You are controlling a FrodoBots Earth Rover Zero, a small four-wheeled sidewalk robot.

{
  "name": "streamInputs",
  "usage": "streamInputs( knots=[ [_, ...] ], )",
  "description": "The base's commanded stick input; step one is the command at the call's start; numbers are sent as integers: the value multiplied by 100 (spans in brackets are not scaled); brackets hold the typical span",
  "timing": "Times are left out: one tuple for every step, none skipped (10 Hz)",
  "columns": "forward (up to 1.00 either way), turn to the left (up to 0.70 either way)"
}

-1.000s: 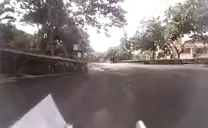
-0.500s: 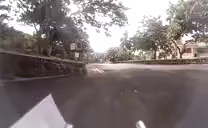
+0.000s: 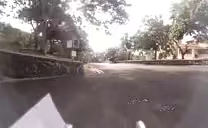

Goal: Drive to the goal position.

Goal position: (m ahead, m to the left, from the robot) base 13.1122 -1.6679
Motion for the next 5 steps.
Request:
streamInputs(
  knots=[
    [100, -17],
    [100, -17],
    [100, -3],
    [100, 0],
    [100, 0]
  ],
)
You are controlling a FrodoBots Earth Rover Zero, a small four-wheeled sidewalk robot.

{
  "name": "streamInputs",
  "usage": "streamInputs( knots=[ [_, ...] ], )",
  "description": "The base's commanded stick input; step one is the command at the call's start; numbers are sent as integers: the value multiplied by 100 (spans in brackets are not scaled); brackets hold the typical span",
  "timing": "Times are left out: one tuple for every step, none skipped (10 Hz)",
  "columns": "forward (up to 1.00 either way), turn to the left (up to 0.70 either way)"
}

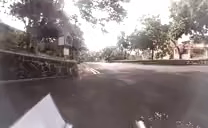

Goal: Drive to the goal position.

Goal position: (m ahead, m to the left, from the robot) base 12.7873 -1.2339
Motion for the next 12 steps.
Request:
streamInputs(
  knots=[
    [100, 0],
    [100, -13],
    [100, -17],
    [100, -17],
    [100, -17],
    [100, -17],
    [100, -17],
    [100, -17],
    [100, -17],
    [100, -17],
    [100, -17],
    [100, -17]
  ],
)
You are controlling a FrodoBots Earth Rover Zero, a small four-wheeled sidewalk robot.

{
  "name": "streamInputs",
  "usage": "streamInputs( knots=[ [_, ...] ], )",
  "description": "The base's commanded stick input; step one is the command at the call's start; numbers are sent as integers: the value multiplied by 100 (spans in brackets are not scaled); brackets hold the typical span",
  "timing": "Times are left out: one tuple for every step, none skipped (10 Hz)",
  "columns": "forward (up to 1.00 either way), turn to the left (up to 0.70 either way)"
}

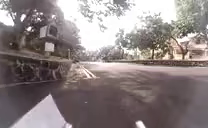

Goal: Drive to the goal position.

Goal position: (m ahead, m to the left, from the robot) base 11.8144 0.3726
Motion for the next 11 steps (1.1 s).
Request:
streamInputs(
  knots=[
    [100, -17],
    [100, -17],
    [100, -17],
    [100, -18],
    [100, -9],
    [100, 0],
    [100, 0],
    [100, 0],
    [100, 0],
    [100, 0],
    [100, 0]
  ],
)
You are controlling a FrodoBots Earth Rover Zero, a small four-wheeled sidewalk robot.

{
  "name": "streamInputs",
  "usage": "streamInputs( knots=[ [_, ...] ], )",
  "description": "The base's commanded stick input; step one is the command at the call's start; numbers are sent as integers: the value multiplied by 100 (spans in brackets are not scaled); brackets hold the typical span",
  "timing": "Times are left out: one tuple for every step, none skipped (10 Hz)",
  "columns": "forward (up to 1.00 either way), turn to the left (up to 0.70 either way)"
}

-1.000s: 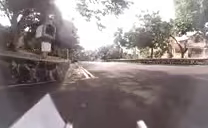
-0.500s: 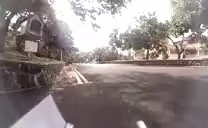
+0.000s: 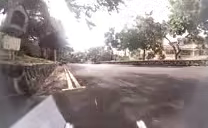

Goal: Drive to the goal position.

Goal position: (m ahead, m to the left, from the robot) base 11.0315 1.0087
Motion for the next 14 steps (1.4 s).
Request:
streamInputs(
  knots=[
    [100, 0],
    [100, 0],
    [100, 0],
    [100, 0],
    [100, 0],
    [100, 0],
    [100, 0],
    [100, 0],
    [100, 0],
    [100, 0],
    [100, 0],
    [100, 0],
    [100, 0],
    [100, 0]
  ],
)
